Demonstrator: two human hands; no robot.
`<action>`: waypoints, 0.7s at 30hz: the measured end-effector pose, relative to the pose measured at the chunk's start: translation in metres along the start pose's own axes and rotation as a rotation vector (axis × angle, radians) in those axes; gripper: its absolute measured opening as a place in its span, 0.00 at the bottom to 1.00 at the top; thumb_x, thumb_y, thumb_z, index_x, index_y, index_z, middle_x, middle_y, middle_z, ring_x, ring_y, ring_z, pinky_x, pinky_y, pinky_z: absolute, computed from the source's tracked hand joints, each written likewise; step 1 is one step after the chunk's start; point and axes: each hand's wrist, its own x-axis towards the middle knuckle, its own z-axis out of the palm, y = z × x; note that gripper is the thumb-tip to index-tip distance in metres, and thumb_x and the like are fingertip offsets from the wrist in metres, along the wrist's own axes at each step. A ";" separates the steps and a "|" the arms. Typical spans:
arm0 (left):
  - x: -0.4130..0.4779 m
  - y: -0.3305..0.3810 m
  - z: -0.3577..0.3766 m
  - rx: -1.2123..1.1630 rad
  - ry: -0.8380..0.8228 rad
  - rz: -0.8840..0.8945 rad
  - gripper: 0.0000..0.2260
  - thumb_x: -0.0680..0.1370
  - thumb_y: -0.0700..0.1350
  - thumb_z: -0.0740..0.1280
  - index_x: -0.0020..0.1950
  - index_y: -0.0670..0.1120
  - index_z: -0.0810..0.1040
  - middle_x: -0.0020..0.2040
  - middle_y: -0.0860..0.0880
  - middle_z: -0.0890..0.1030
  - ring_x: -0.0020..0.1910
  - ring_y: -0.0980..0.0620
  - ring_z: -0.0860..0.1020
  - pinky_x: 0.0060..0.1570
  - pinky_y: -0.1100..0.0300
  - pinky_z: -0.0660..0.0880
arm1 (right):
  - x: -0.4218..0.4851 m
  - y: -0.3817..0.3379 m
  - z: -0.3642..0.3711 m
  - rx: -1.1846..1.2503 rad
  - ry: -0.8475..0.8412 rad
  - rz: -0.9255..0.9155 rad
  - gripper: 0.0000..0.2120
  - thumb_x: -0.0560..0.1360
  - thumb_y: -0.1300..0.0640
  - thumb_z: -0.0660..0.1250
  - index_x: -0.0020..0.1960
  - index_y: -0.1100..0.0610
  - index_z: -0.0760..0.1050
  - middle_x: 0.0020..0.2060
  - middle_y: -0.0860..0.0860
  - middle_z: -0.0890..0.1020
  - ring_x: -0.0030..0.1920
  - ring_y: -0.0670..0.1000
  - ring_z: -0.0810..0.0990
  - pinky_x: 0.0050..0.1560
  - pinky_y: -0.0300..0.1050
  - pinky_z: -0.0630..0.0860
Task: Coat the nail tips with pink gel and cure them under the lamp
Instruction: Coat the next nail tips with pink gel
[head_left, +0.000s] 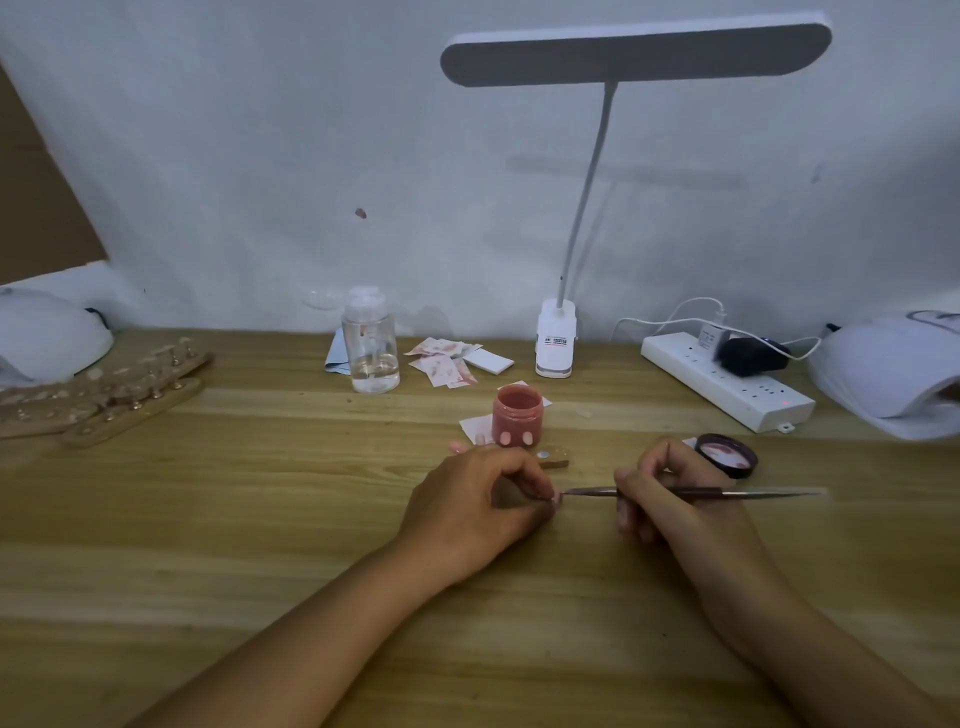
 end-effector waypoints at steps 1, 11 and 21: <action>0.000 0.000 0.000 -0.003 -0.001 -0.003 0.06 0.71 0.55 0.74 0.39 0.65 0.78 0.44 0.69 0.80 0.47 0.65 0.77 0.47 0.59 0.74 | 0.000 0.000 0.000 0.003 0.000 0.003 0.11 0.76 0.65 0.66 0.41 0.71 0.67 0.26 0.56 0.78 0.25 0.45 0.72 0.27 0.33 0.69; -0.001 0.001 0.000 -0.022 0.003 -0.010 0.05 0.71 0.55 0.74 0.40 0.62 0.79 0.44 0.68 0.80 0.39 0.68 0.74 0.39 0.61 0.67 | 0.001 0.003 0.000 -0.052 -0.005 0.001 0.09 0.75 0.67 0.66 0.40 0.69 0.67 0.25 0.55 0.77 0.25 0.44 0.72 0.27 0.34 0.69; 0.000 -0.001 0.002 -0.019 -0.004 -0.013 0.04 0.71 0.55 0.74 0.43 0.61 0.81 0.43 0.68 0.81 0.36 0.69 0.73 0.39 0.62 0.67 | -0.001 0.002 0.000 -0.050 -0.014 -0.005 0.09 0.75 0.66 0.66 0.40 0.68 0.68 0.25 0.54 0.78 0.25 0.44 0.73 0.27 0.33 0.69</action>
